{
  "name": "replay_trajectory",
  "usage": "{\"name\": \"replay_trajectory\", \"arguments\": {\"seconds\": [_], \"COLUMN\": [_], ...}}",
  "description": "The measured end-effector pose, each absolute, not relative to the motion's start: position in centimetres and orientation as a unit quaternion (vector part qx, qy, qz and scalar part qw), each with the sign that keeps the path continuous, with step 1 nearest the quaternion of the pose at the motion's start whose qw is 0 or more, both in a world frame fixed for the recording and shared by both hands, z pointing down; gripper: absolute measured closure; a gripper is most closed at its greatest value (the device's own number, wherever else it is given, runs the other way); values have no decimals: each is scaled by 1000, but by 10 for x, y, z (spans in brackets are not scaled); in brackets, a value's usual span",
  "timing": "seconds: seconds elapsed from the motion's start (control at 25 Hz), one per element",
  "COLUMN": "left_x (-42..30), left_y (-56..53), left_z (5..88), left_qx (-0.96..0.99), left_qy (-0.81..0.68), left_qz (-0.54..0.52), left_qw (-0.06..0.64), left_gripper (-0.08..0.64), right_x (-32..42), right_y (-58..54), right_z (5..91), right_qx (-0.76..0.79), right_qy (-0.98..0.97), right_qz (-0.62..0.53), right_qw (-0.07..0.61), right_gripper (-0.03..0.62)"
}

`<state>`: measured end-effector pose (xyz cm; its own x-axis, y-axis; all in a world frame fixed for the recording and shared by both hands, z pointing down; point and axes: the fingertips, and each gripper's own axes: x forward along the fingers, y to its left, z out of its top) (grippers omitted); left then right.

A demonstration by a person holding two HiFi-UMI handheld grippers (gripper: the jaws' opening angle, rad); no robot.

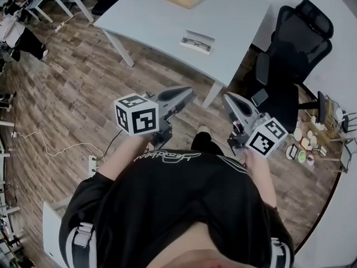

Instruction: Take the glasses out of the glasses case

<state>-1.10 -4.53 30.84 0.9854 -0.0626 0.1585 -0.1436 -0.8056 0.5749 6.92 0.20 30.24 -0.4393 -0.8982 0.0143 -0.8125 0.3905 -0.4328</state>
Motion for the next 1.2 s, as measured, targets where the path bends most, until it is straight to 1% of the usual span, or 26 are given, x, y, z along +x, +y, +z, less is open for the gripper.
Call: {"name": "replay_trajectory", "arguments": {"seconds": [0.16, 0.4, 0.76, 1.04, 1.2], "left_x": [3, 45, 81, 99, 104], "left_y": [-68, -114, -202, -246, -268], "left_z": [315, 322, 335, 346, 353], "left_qx": [948, 947, 936, 928, 925], "left_qy": [-66, -75, -114, -130, -137], "left_qz": [66, 78, 74, 74, 76], "left_qw": [304, 303, 326, 341, 345], "left_gripper": [552, 552, 552, 552, 552], "right_x": [87, 128, 168, 180, 181], "right_y": [-22, -77, -165, -219, -247], "right_z": [311, 320, 326, 331, 337], "right_qx": [-512, -498, -470, -455, -437], "right_qy": [829, 835, 848, 857, 861], "right_qz": [-193, -206, -226, -229, -244], "right_qw": [115, 115, 96, 81, 89], "right_gripper": [583, 583, 583, 583, 583]}}
